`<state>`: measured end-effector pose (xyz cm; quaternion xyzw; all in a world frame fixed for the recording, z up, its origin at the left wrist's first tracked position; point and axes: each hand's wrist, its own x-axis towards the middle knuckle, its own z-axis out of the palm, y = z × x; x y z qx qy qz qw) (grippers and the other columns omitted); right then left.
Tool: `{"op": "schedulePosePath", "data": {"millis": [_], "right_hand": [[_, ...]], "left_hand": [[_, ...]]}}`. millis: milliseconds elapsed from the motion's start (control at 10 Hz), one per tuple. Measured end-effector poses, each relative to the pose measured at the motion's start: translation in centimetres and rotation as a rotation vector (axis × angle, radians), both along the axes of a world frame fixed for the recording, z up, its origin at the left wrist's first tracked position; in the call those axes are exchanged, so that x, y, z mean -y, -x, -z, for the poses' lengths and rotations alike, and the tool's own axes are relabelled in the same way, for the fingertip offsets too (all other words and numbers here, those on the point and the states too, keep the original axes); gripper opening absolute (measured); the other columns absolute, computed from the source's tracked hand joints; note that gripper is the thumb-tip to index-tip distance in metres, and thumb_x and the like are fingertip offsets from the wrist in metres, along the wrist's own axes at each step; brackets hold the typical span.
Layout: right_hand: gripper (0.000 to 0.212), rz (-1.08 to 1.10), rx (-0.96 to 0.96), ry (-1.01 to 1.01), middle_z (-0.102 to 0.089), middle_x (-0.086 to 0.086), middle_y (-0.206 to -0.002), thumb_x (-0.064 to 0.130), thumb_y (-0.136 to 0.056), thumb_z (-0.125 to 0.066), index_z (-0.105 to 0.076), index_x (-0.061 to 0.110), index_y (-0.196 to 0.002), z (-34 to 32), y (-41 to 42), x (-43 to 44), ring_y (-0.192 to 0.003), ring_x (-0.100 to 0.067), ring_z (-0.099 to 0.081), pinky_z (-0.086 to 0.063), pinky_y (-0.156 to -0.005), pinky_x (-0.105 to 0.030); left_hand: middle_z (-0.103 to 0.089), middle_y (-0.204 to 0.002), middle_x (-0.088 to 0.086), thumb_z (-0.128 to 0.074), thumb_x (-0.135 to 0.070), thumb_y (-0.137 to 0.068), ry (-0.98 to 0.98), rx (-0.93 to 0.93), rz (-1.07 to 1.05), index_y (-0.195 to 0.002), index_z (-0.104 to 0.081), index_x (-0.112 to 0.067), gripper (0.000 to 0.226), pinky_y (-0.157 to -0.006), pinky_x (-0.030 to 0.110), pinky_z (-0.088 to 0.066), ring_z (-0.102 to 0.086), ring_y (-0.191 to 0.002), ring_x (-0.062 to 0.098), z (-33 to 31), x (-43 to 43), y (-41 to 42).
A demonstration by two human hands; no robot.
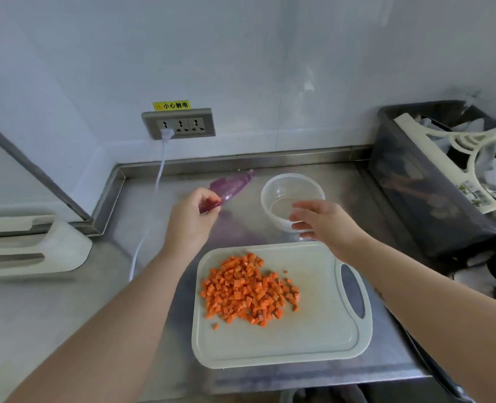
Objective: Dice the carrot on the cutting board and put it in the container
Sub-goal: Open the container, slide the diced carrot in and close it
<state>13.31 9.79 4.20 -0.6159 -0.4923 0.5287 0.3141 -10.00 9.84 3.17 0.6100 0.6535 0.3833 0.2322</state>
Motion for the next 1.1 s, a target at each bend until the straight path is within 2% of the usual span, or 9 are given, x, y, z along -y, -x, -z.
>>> {"op": "schedulePosePath", "data": {"millis": [200,300,400,500,600,800,900,1000,1100], "right_hand": [[0.01,0.0,0.31,0.119,-0.068,-0.003,-0.085,0.013,-0.095,-0.052,-0.062,0.016,-0.095,4.3,-3.1,1.7,-0.076,-0.015,-0.062,-0.048,-0.07,-0.023],[0.018,-0.01,0.487,0.21,-0.062,-0.008,-0.079,0.009,-0.094,-0.048,-0.06,0.013,-0.08,6.3,-5.3,2.8,-0.071,-0.02,-0.056,-0.049,-0.068,-0.03],[0.028,0.004,0.494,0.269,-0.052,-0.001,-0.068,0.008,-0.093,-0.051,-0.052,0.02,-0.068,7.0,-6.1,4.0,-0.061,-0.016,-0.048,-0.043,-0.061,-0.027],[0.028,0.021,0.485,0.304,-0.051,-0.002,-0.069,0.012,-0.094,-0.051,-0.049,0.021,-0.067,7.2,-6.0,5.0,-0.064,-0.02,-0.049,-0.049,-0.072,-0.037],[0.026,0.054,0.478,0.35,-0.049,-0.004,-0.062,0.012,-0.094,-0.048,-0.048,0.015,-0.068,7.3,-5.4,5.8,-0.056,-0.021,-0.046,-0.045,-0.06,-0.033],[0.033,0.149,0.504,0.398,-0.031,0.002,-0.027,0.014,-0.094,-0.048,-0.039,0.009,-0.063,7.3,-4.8,6.4,-0.043,-0.018,-0.027,-0.021,-0.044,-0.024],[0.031,0.126,0.503,0.358,-0.037,-0.004,-0.055,0.013,-0.096,-0.049,-0.038,0.013,-0.067,7.1,-4.6,6.5,-0.049,-0.017,-0.03,-0.023,-0.045,-0.027],[0.027,0.062,0.57,0.297,-0.035,-0.005,-0.066,0.009,-0.094,-0.047,-0.037,0.014,-0.07,6.7,-4.7,6.7,-0.054,-0.019,-0.033,-0.026,-0.047,-0.028],[0.009,0.039,0.629,0.239,-0.047,-0.012,-0.078,0.006,-0.092,-0.047,-0.055,0.002,-0.095,5.2,-4.6,6.6,-0.069,-0.025,-0.046,-0.033,-0.055,-0.028]], "left_hand": [[-0.066,-0.106,0.006,-0.064,-0.004,-0.086,0.15,-0.395,0.066,-0.099,-0.066,-0.009,0.014,-0.077,0.029,-0.046,-0.063,-0.094,0.023,5.6,-0.3,1.4],[-0.058,-0.125,0.007,-0.066,-0.011,-0.086,0.27,-0.484,0.137,-0.121,-0.062,-0.013,0.035,-0.095,0.034,-0.044,-0.057,-0.111,0.025,6.8,0.2,1.2],[-0.054,-0.129,0.011,-0.063,-0.013,-0.088,0.352,-0.371,-0.043,-0.128,-0.057,-0.012,0.041,-0.099,0.035,-0.038,-0.051,-0.119,0.028,7.4,2.7,1.1],[-0.064,-0.112,0.013,-0.056,-0.008,-0.087,0.41,-0.228,-0.198,-0.116,-0.062,-0.006,0.03,-0.086,0.033,-0.043,-0.058,-0.109,0.03,8.3,5.6,0.8],[-0.065,-0.108,0.011,-0.05,-0.01,-0.088,0.467,-0.025,-0.31,-0.115,-0.06,-0.004,0.029,-0.079,0.032,-0.042,-0.06,-0.105,0.029,9.2,7.6,0.3],[-0.054,-0.134,0.016,-0.052,-0.01,-0.092,0.568,0.138,-0.424,-0.138,-0.044,-0.004,0.047,-0.102,0.037,-0.037,-0.05,-0.124,0.032,8.5,8.1,0.6],[-0.068,-0.1,0.018,-0.055,-0.014,-0.086,0.59,0.209,-0.432,-0.104,-0.067,-0.005,0.024,-0.083,0.049,-0.051,-0.064,-0.094,0.036,9.2,8.3,1.3],[-0.059,-0.067,0.014,-0.051,-0.008,-0.088,0.604,0.366,-0.418,-0.069,-0.064,-0.004,0.023,-0.059,0.035,-0.044,-0.055,-0.066,0.026,8.3,8.9,1.0],[-0.06,-0.073,0.014,-0.044,-0.01,-0.097,0.649,0.549,-0.436,-0.065,-0.058,-0.013,0.035,-0.074,0.044,-0.048,-0.057,-0.076,0.028,7.6,9.2,1.0]]}}
